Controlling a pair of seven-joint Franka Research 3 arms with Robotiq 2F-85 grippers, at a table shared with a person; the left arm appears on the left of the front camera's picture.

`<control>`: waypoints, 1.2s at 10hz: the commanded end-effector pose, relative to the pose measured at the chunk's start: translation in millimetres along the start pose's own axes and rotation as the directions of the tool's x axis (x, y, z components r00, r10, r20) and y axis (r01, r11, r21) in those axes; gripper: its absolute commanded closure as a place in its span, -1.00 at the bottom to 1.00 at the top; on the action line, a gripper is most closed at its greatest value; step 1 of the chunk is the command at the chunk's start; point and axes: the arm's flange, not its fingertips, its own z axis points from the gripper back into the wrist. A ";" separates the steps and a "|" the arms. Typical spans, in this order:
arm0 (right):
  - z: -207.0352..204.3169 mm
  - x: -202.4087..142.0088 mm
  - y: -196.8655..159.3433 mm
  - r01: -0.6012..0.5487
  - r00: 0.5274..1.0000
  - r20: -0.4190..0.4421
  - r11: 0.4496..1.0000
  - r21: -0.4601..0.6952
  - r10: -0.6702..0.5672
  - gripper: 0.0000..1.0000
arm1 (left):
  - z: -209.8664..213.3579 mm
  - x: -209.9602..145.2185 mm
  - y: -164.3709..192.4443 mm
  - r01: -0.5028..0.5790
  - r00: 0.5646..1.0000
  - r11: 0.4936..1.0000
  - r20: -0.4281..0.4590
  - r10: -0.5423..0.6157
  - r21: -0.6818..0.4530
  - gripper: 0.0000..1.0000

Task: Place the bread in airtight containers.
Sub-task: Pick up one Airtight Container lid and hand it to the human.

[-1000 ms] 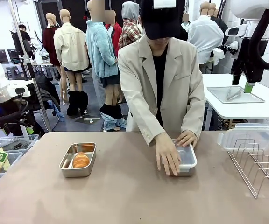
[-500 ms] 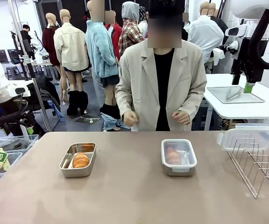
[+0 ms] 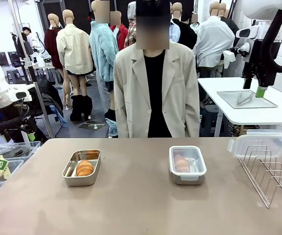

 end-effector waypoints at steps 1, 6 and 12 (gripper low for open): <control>-1.2 -0.4 1.5 -0.001 1.000 0.001 1.000 -0.003 0.001 -1.00 | 1.7 0.3 0.2 -0.008 1.000 1.000 0.003 0.008 0.007 -1.00; -1.2 -0.4 1.5 -0.001 1.000 0.001 1.000 -0.003 0.001 -1.00 | 1.7 0.3 0.2 -0.008 1.000 1.000 0.003 0.008 0.007 -1.00; -52.0 14.9 -18.4 -0.010 1.000 -0.016 0.997 0.080 0.012 -1.00 | 1.7 0.3 0.2 -0.008 1.000 1.000 0.003 0.008 0.007 -1.00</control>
